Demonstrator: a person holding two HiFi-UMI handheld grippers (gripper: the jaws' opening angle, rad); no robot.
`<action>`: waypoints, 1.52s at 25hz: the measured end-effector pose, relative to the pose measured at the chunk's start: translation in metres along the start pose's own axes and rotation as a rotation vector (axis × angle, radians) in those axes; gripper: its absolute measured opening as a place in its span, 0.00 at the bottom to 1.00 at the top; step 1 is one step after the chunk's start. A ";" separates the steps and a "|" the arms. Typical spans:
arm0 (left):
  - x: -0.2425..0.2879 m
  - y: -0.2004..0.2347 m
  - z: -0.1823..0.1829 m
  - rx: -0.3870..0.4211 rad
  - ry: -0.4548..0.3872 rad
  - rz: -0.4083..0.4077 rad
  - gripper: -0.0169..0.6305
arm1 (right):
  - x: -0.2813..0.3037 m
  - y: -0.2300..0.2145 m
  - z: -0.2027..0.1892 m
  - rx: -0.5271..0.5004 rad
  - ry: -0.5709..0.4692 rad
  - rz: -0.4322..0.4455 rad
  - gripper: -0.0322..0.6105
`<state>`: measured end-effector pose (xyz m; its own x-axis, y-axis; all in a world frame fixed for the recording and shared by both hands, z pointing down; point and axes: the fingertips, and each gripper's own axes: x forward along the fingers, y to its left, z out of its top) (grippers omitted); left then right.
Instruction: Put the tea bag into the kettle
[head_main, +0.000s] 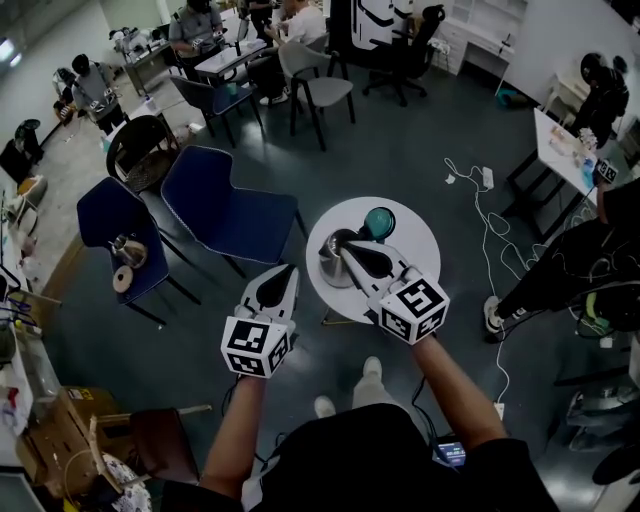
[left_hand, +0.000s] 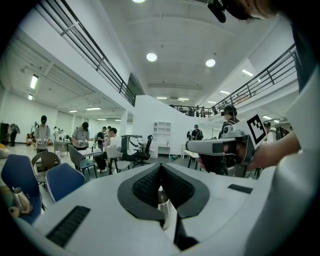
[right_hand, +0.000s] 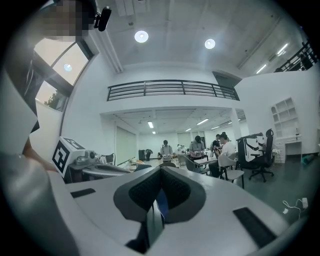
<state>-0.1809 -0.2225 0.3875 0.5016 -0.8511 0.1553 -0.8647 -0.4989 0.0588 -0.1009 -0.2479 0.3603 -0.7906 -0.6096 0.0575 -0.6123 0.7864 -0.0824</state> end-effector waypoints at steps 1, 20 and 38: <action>-0.005 -0.001 0.002 0.003 -0.006 -0.002 0.05 | -0.001 0.005 0.001 -0.003 -0.001 -0.001 0.08; -0.084 -0.009 0.006 0.025 -0.060 -0.052 0.05 | -0.014 0.083 0.007 -0.041 -0.022 -0.025 0.08; -0.094 -0.036 0.006 0.015 -0.082 -0.055 0.05 | -0.038 0.097 0.005 -0.049 -0.023 -0.009 0.08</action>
<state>-0.1967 -0.1252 0.3652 0.5491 -0.8327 0.0709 -0.8357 -0.5468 0.0505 -0.1305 -0.1491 0.3453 -0.7854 -0.6180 0.0354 -0.6190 0.7847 -0.0336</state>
